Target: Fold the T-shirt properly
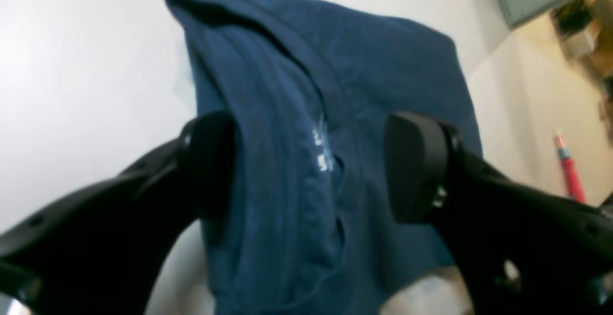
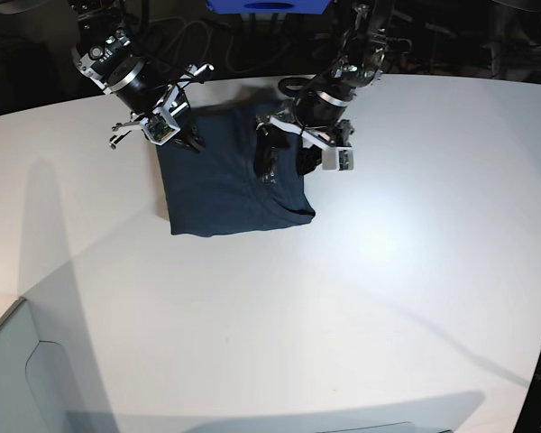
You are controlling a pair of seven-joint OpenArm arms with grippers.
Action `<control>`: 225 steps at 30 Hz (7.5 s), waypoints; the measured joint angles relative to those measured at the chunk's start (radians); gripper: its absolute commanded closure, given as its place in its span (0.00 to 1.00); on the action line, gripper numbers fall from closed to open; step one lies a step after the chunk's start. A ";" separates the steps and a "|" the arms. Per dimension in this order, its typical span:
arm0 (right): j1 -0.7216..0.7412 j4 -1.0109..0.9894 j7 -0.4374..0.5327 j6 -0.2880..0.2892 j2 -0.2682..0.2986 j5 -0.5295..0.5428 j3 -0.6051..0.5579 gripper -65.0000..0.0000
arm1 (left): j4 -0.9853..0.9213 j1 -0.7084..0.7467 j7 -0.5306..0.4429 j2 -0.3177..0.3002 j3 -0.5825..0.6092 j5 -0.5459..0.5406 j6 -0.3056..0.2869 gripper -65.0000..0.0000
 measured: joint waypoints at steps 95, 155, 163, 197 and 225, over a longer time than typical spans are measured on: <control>-0.011 0.020 0.003 0.001 -0.234 0.003 0.541 0.99 | -0.767 -1.154 0.174 -0.046 1.064 0.114 -0.508 1.00; 0.052 -0.100 0.005 0.000 -0.225 0.000 0.339 1.00 | 0.022 -0.263 0.300 -0.300 -0.702 0.252 -0.513 0.58; 0.041 -0.207 0.021 -0.001 -0.225 0.004 0.340 1.00 | -0.039 -0.135 0.300 -0.299 -0.758 0.159 -0.513 0.58; -0.005 -0.246 0.086 0.000 -0.231 0.000 0.324 1.00 | -0.036 -0.050 0.298 -0.299 -0.757 0.167 -0.513 0.59; -0.480 -0.037 0.093 -0.003 -0.220 0.008 0.345 1.00 | 0.245 0.390 0.279 -0.036 -1.008 0.148 -0.516 1.00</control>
